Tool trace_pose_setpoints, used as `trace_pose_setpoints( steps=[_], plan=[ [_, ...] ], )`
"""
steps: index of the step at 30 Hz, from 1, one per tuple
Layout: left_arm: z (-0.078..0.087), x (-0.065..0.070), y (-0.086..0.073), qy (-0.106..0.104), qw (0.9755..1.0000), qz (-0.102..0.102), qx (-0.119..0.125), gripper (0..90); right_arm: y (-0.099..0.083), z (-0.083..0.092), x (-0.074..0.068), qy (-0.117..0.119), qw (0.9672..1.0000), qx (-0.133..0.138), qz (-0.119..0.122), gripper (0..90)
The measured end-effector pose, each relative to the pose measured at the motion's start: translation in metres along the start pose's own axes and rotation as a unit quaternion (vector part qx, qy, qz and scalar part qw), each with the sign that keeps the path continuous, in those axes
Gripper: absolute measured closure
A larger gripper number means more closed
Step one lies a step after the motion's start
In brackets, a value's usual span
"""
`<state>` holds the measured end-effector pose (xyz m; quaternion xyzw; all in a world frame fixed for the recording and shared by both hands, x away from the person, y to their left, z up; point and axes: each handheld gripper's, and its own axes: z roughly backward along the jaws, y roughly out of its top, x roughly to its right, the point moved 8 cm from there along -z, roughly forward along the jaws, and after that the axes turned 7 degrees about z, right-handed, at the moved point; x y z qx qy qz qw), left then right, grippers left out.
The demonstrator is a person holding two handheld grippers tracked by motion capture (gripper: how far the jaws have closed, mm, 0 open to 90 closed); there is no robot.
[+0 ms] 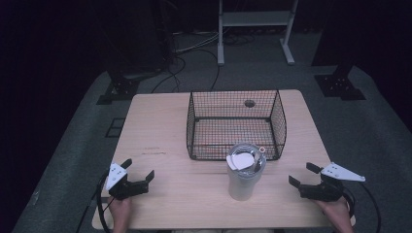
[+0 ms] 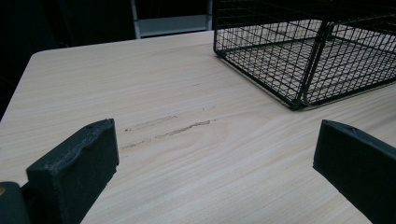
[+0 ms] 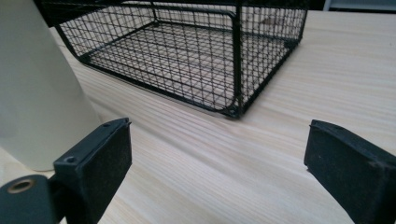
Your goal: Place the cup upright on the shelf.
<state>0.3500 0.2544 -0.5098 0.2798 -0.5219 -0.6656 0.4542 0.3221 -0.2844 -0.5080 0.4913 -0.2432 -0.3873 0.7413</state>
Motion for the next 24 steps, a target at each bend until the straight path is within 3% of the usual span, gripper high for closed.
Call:
trace_pose_setpoints(
  steps=[7, 15, 24],
  plan=[
    [0.000, 0.001, 0.000, 0.000, 1.0000, -0.001, 0.001, 0.0, 0.007, 0.002, -0.010, 0.016, 0.9997, -0.007, 0.016, 7.1],
    [0.001, 0.001, 0.000, 0.000, 1.0000, -0.003, 0.001, 0.0, 0.018, 0.006, -0.020, 0.031, 0.9988, 0.004, 0.037, 7.1],
    [0.001, 0.001, 0.000, -0.001, 1.0000, -0.003, 0.000, 0.0, 0.031, 0.007, -0.038, 0.054, 0.9961, 0.002, 0.070, 7.1]
  ],
)
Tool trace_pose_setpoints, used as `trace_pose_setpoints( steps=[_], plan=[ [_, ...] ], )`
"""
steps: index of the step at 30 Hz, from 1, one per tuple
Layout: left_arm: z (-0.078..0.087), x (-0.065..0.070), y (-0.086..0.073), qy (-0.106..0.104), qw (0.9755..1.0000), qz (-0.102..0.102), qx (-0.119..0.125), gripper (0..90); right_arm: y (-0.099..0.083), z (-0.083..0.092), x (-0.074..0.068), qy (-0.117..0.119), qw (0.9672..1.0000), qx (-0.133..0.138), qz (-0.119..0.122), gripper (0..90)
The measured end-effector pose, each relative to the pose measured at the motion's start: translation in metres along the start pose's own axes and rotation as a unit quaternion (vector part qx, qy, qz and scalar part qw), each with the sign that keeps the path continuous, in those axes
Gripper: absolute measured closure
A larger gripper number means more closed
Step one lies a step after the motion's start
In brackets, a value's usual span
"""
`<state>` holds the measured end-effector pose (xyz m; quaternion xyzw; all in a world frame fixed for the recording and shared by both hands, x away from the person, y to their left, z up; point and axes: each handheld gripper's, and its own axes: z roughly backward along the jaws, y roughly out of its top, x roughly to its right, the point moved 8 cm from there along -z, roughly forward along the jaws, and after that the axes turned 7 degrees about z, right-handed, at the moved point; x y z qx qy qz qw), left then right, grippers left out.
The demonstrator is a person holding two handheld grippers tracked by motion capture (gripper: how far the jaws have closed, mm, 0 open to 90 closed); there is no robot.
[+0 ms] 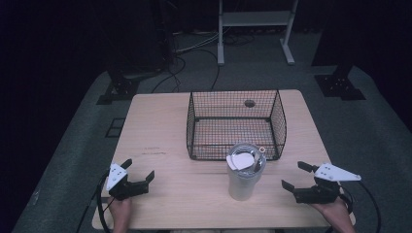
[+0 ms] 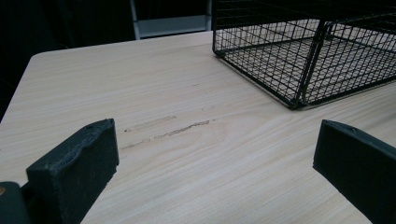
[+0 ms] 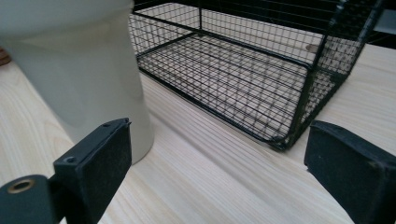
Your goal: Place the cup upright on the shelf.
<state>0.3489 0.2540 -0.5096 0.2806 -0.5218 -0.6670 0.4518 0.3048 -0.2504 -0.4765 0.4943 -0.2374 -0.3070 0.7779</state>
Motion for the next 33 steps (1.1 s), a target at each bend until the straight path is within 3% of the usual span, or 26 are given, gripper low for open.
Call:
trace_pose_setpoints(
  steps=[10, 33],
  plan=[
    [0.000, 0.000, 0.000, -0.002, 1.0000, 0.003, 0.003, 0.0, 0.016, -0.007, -0.023, 0.034, 0.9989, 0.000, 0.033, 7.1],
    [0.000, 0.000, 0.000, -0.002, 1.0000, 0.002, 0.003, 0.0, 0.028, -0.029, -0.062, 0.098, 0.9933, -0.010, 0.061, 7.1]
  ],
)
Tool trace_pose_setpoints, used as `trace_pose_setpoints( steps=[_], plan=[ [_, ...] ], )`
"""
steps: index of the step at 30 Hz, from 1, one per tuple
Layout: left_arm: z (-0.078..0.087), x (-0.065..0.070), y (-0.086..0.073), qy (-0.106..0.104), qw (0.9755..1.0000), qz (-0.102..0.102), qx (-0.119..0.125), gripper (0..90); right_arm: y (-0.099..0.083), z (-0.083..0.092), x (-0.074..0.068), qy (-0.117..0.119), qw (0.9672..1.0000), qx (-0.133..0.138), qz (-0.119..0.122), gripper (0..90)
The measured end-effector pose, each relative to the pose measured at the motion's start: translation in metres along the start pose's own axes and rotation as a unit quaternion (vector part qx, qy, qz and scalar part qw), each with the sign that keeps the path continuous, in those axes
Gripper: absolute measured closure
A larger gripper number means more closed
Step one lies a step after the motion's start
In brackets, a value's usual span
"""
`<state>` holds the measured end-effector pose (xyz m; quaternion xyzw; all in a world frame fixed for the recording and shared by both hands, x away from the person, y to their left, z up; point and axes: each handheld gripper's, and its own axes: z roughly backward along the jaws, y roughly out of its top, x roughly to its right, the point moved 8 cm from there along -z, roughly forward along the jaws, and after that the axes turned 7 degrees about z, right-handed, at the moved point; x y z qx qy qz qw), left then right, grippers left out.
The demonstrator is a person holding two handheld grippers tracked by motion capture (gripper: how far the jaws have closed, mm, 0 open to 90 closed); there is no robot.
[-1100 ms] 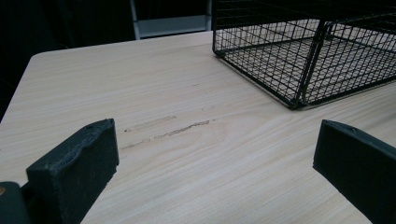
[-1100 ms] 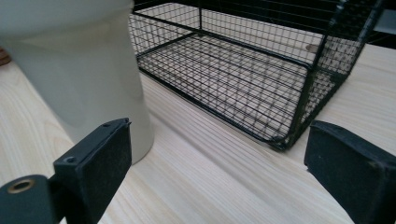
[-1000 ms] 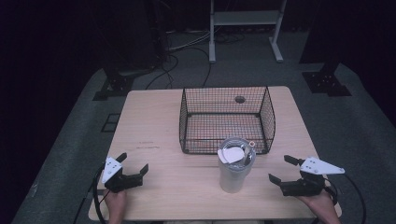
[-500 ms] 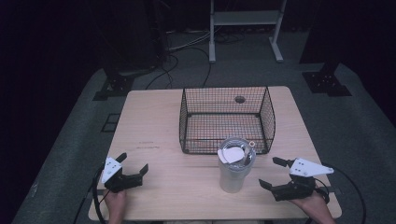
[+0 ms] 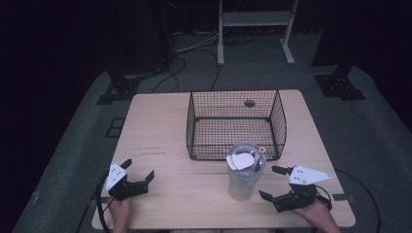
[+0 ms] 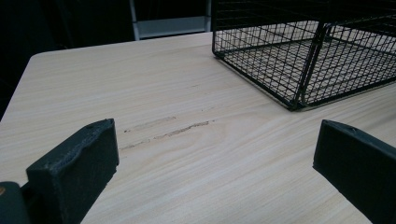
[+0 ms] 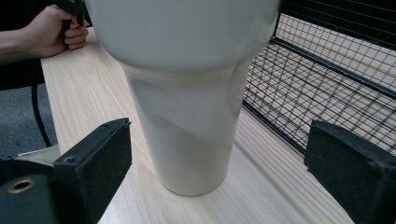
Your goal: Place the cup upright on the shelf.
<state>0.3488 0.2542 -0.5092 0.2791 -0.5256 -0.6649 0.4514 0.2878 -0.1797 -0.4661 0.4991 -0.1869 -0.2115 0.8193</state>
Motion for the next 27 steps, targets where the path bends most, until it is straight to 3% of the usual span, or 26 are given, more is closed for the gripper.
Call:
trace_pose_setpoints(
  steps=[13, 27],
  plan=[
    [0.000, 0.000, 0.000, 0.000, 1.0000, 0.000, 0.000, 0.0, 0.008, -0.019, -0.013, 0.034, 0.9994, 0.000, 0.005, 7.1],
    [0.000, 0.000, 0.000, -0.001, 1.0000, 0.000, 0.000, 0.0, 0.013, -0.037, -0.015, 0.038, 0.9993, 0.003, 0.007, 7.1]
  ],
)
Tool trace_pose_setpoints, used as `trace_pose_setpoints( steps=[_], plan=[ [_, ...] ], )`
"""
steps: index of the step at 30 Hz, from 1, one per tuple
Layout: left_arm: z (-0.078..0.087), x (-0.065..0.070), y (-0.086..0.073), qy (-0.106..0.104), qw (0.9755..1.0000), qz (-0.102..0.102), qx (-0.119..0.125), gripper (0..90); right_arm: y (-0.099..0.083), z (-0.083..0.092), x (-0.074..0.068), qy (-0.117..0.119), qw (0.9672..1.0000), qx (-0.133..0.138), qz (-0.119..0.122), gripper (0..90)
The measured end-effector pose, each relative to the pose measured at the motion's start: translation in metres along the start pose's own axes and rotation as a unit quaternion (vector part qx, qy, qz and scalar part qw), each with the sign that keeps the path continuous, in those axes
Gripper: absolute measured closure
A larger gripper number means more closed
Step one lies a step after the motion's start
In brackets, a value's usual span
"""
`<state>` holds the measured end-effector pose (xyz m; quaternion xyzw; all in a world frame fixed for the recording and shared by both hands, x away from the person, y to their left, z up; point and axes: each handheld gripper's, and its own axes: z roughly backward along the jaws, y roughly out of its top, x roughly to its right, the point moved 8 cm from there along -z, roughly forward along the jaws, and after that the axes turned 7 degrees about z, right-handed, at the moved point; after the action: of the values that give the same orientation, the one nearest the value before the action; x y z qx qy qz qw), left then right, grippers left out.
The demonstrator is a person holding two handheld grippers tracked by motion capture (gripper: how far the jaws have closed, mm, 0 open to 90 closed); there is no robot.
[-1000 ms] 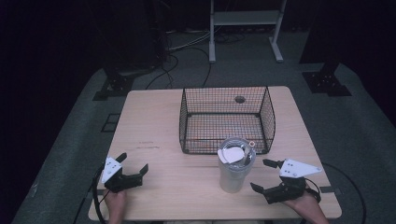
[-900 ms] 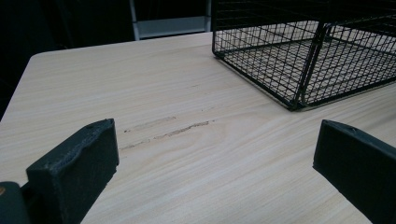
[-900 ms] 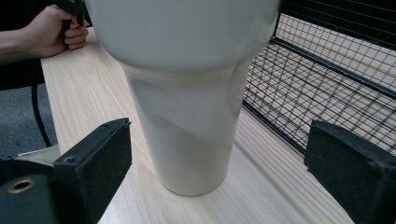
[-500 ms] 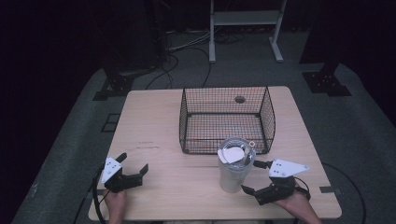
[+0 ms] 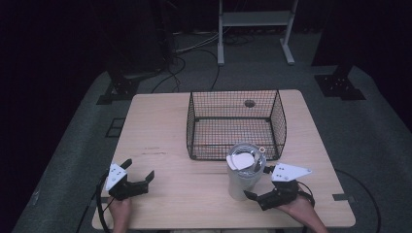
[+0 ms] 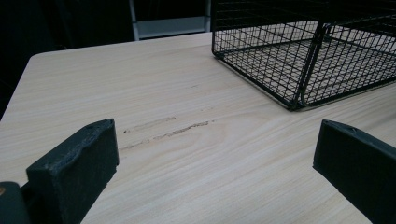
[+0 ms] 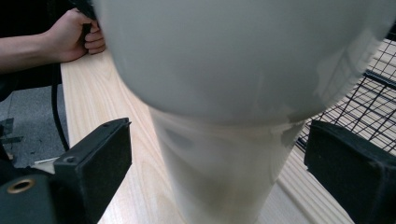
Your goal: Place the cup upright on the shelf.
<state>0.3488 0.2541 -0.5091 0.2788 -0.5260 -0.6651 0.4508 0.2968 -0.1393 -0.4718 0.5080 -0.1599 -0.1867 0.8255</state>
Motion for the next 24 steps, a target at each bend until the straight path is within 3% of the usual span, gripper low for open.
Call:
trace_pose_setpoints(
  steps=[15, 24],
  plan=[
    [0.000, 0.000, 0.000, 0.000, 1.0000, 0.000, 0.000, 0.0, 0.004, -0.017, 0.003, -0.019, 0.9998, 0.010, 0.006, 7.1],
    [0.000, 0.000, 0.000, 0.000, 1.0000, 0.002, 0.002, 0.0, 0.006, -0.025, 0.002, -0.031, 0.9990, 0.033, 0.006, 7.2]
  ],
)
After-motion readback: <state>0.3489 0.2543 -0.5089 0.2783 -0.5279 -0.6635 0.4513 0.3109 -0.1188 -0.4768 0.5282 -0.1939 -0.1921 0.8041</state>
